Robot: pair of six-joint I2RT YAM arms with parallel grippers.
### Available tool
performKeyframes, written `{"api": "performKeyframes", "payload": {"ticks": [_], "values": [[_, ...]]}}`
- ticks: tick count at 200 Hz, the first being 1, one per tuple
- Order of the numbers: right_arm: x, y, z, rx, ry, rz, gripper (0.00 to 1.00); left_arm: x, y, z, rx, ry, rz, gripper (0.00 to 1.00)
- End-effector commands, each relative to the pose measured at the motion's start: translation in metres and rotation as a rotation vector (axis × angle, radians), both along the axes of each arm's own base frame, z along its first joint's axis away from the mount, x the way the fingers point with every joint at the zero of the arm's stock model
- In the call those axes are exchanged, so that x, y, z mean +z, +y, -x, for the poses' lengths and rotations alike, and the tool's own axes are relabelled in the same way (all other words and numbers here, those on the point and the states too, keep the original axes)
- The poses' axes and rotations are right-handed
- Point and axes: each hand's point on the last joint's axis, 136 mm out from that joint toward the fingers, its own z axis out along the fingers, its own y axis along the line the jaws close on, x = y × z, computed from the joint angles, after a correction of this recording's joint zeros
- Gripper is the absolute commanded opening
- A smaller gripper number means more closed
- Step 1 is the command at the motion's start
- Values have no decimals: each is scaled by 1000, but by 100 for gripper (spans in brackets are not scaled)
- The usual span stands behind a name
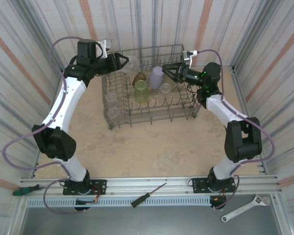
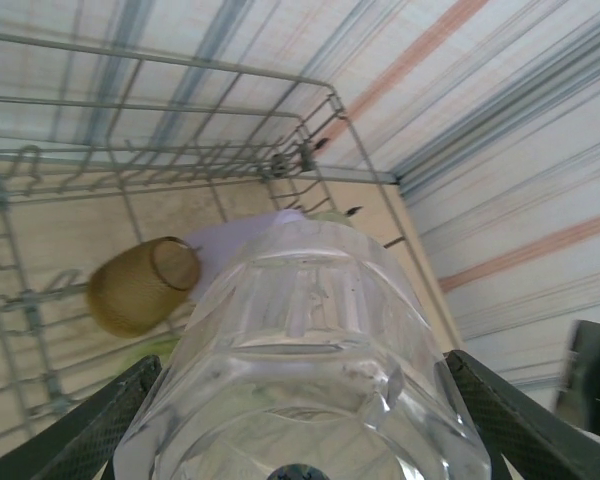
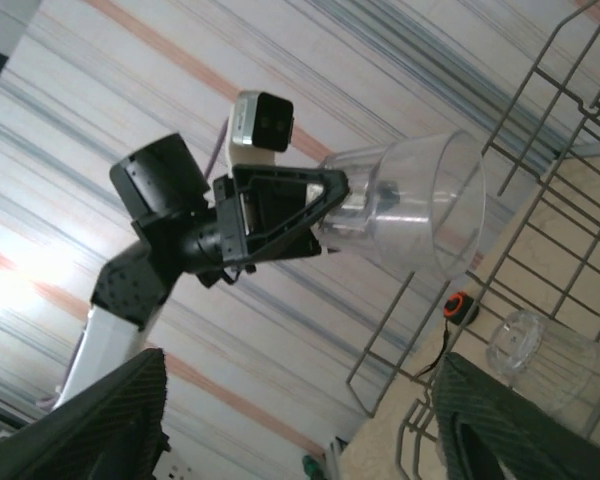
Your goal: Load the cups into the dish rack
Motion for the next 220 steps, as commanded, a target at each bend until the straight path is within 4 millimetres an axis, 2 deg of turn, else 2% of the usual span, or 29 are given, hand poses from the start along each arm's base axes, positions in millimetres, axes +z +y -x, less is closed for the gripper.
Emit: {"api": "performKeyframes", "payload": {"ticks": [1, 8, 25, 62, 121, 166, 171, 175, 188, 220], "values": [[-9, -5, 16, -20, -47, 114, 80, -15, 14, -9, 20, -8, -171, 23], [-11, -6, 19, -26, -51, 128, 83, -17, 16, -12, 22, -7, -194, 22], [-14, -10, 23, -44, -50, 145, 100, -24, 18, -18, 20, 1, -241, 23], [-28, -22, 29, -60, -21, 158, 99, -41, 27, -28, 41, 23, -351, 22], [-63, -38, 40, -98, 42, 202, 99, -68, 44, -40, 67, 58, -584, 21], [-69, -50, 42, -116, 57, 216, 99, -95, 38, -48, 45, 79, -778, 20], [-70, -51, 42, -118, 59, 217, 99, -92, 40, -47, 54, 76, -788, 19], [-70, -51, 42, -120, 59, 217, 99, -105, 40, -52, 50, 100, -808, 18], [-71, -54, 40, -134, 62, 219, 99, -112, 44, -54, 61, 119, -844, 17], [-73, -55, 37, -142, 66, 221, 99, -118, 53, -58, 82, 127, -909, 17]]}}
